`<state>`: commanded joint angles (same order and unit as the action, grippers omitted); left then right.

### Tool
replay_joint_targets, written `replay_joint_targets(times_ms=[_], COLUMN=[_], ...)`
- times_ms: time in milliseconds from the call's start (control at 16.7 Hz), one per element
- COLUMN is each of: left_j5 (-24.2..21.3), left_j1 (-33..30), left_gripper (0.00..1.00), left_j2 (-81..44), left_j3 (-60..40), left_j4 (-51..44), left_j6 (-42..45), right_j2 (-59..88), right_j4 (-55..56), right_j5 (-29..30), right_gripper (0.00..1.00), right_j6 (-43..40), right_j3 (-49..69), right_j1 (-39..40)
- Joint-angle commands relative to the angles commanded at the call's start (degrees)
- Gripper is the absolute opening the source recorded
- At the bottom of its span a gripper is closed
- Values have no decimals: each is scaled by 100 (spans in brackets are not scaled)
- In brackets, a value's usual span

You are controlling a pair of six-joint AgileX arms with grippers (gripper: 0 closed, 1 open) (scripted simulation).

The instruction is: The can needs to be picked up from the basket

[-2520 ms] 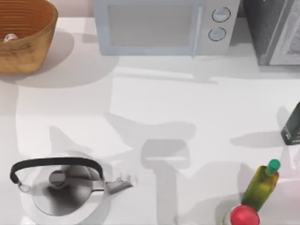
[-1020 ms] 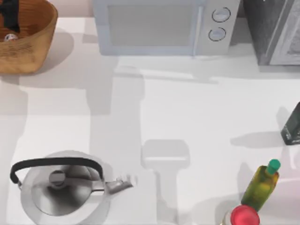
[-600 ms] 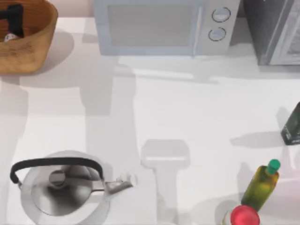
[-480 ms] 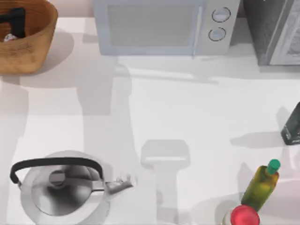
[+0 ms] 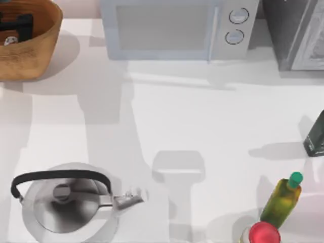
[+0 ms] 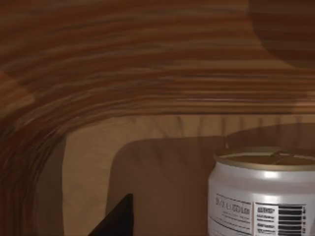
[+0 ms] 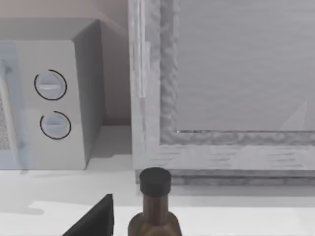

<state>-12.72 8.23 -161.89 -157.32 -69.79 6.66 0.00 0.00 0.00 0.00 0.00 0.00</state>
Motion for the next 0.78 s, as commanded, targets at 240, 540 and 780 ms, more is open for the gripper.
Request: replay_joint_targets(times_ms=[240, 540, 780], left_j5=[0, 0, 0], left_j1=[0, 0, 0], left_gripper=[100, 62, 32], left_j2=[-1, -1, -1], left_j3=[3, 3, 3], left_j4=[4, 4, 4], left_j6=[0, 0, 0], right_j2=[0, 0, 0], right_j4=[0, 0, 0], right_j5=[0, 0, 0], right_gripper=[100, 100, 100], right_j6=[0, 0, 0], right_j3=[0, 0, 0], right_j1=[0, 0, 0])
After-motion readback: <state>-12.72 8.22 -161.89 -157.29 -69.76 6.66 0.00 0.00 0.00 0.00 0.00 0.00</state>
